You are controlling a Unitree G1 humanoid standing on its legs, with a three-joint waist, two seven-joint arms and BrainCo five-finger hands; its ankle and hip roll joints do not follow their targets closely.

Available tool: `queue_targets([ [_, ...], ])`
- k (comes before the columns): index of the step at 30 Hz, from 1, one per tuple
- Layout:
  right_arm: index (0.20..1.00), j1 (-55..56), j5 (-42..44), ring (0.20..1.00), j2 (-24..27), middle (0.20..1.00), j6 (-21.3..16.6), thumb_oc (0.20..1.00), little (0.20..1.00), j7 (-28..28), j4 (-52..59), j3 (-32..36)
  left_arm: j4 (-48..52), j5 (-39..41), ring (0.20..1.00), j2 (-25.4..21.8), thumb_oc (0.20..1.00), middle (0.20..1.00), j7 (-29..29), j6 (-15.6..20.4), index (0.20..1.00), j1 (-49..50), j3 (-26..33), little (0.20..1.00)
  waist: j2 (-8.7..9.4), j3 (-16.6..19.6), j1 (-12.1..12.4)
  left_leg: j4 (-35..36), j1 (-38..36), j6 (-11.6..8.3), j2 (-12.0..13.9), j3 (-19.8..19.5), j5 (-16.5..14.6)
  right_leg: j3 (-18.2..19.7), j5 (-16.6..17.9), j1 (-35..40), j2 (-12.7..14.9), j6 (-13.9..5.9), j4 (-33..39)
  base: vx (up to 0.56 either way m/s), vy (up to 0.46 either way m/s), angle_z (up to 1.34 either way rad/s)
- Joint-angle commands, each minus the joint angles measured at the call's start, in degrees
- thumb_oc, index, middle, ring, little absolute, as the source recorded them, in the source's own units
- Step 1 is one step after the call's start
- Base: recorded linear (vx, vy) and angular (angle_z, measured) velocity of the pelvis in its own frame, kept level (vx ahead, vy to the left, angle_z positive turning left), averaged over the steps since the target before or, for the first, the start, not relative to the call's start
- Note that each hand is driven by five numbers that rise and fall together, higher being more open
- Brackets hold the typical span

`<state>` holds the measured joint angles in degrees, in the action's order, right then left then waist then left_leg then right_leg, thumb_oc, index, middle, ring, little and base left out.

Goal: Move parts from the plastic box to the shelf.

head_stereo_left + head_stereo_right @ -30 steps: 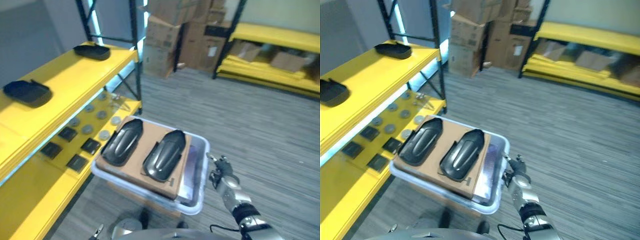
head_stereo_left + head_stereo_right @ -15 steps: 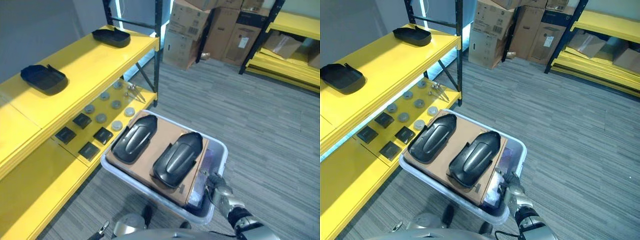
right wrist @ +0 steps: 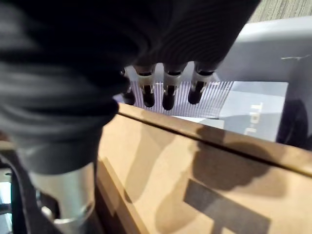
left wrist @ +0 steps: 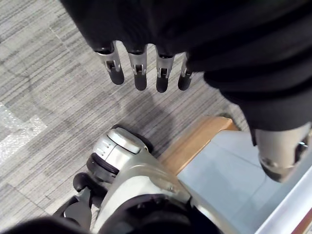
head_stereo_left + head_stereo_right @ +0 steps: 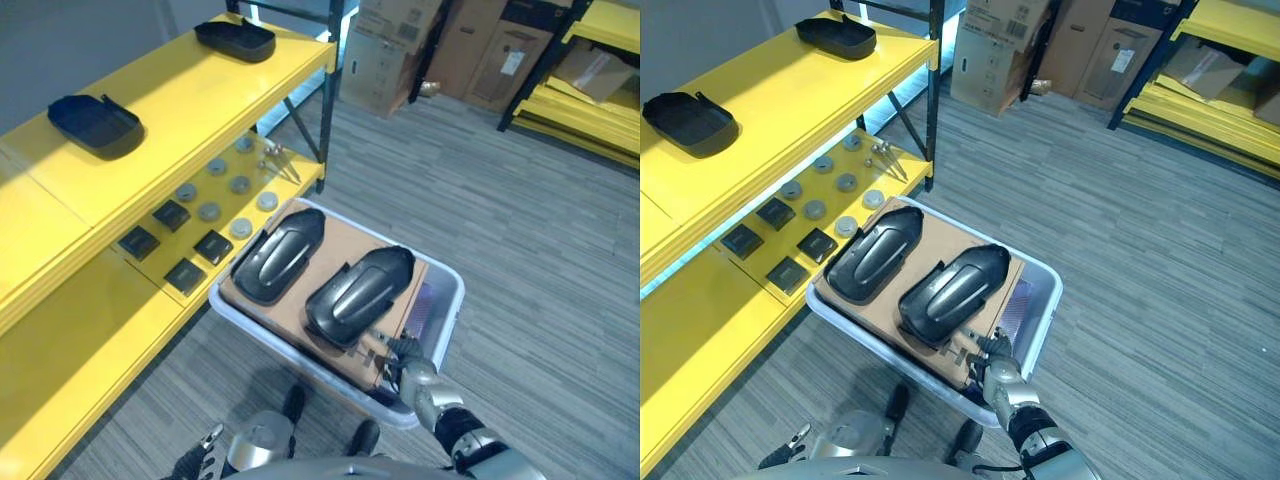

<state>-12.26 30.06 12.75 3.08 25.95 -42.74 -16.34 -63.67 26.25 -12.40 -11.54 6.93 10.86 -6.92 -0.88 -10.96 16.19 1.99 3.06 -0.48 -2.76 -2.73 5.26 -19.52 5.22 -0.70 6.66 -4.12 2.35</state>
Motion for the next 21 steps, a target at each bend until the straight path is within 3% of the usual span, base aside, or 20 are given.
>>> queue_targets([
  [1,1.0,-0.96,2.11,1.0,1.59,1.0,-4.87,1.0,1.0,4.34,2.32,0.71,-1.71,1.09,1.0,0.06,1.0,1.0,-0.07,1.37,1.0,-1.75,-1.35,1.0,1.33,0.71,1.07,-0.12,2.87,-0.18,1.85,-3.68,-1.44,0.72,-2.75,3.0,3.87,-4.15,-1.11,0.04,0.022,-0.05],
  [3,1.0,-0.29,0.65,1.0,2.35,1.0,-5.85,1.0,1.0,5.2,3.11,3.04,-2.21,0.91,1.0,0.18,1.0,1.0,-0.75,1.85,1.0,-0.84,-0.88,1.0,1.44,1.02,0.94,-0.36,2.48,-0.18,1.97,-3.37,-1.7,0.97,-2.92,3.48,3.9,-4.11,-1.13,0.08,0.017,-0.03],
  [11,1.0,1.73,1.19,1.0,2.28,1.0,-3.31,1.0,1.0,2.49,4.72,4.23,-2.2,0.23,1.0,0.76,1.0,1.0,-0.73,2.1,1.0,0.43,-0.43,1.0,2.06,1.79,0.81,-0.67,2.17,-0.47,2.32,-2.87,-2.04,1.11,-3.24,4.37,3.92,-4.14,-0.67,0.05,0.0,-0.04],
  [21,1.0,-3.14,-2.18,1.0,1.46,1.0,-1.45,1.0,1.0,5.08,1.78,1.01,-3.01,0.48,1.0,0.92,1.0,1.0,-0.89,2.34,1.0,0.3,-2.22,1.0,0.75,1.6,2.98,-1.87,3.58,-0.54,1.33,-4.5,-1.83,-0.19,-3.34,4.79,5.03,-4.45,-0.69,0.02,0.051,0.04],
])
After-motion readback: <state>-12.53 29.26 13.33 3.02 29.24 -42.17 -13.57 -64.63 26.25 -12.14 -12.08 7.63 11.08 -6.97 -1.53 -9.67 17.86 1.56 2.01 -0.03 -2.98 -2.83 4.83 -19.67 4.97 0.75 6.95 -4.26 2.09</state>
